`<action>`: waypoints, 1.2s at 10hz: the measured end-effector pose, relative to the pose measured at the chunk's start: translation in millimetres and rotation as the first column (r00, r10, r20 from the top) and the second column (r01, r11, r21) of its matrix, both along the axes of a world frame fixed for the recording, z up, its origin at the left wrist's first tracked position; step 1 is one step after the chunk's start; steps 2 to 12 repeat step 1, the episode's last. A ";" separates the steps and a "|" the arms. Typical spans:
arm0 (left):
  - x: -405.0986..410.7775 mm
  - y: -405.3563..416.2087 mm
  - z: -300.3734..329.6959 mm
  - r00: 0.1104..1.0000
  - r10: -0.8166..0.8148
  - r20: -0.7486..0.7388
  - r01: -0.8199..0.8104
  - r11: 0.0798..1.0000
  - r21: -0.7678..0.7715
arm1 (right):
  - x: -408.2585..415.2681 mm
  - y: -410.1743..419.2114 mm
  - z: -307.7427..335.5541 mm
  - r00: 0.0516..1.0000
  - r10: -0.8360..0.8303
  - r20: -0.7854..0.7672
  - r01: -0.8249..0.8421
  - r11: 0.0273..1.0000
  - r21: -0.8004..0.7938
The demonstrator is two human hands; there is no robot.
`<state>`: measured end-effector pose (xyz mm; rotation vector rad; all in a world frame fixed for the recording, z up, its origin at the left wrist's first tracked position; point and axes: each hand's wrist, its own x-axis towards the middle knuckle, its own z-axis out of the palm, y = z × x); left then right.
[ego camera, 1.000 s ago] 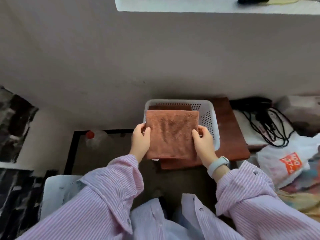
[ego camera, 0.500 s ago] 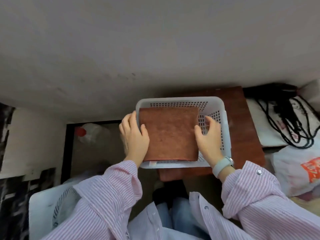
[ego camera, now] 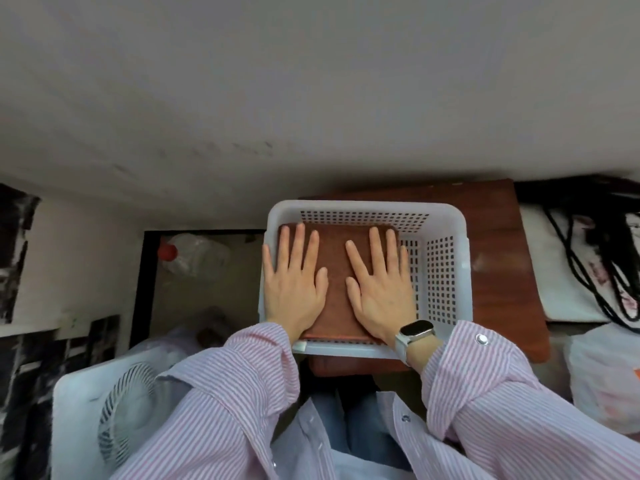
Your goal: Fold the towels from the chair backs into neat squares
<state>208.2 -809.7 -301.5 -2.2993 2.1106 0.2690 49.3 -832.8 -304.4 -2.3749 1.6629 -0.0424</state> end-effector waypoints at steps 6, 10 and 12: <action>1.7 -3.6 2.5 0.999 -0.001 0.037 0.000 1.000 0.024 | 0.1 -1.8 -1.4 1.000 -0.007 0.006 0.007 1.000 0.016; 1.7 -3.6 2.5 0.999 -0.001 0.037 0.000 1.000 0.024 | 0.1 -1.8 -1.4 1.000 -0.007 0.006 0.007 1.000 0.016; 1.7 -3.6 2.5 0.999 -0.001 0.037 0.000 1.000 0.024 | 0.1 -1.8 -1.4 1.000 -0.007 0.006 0.007 1.000 0.016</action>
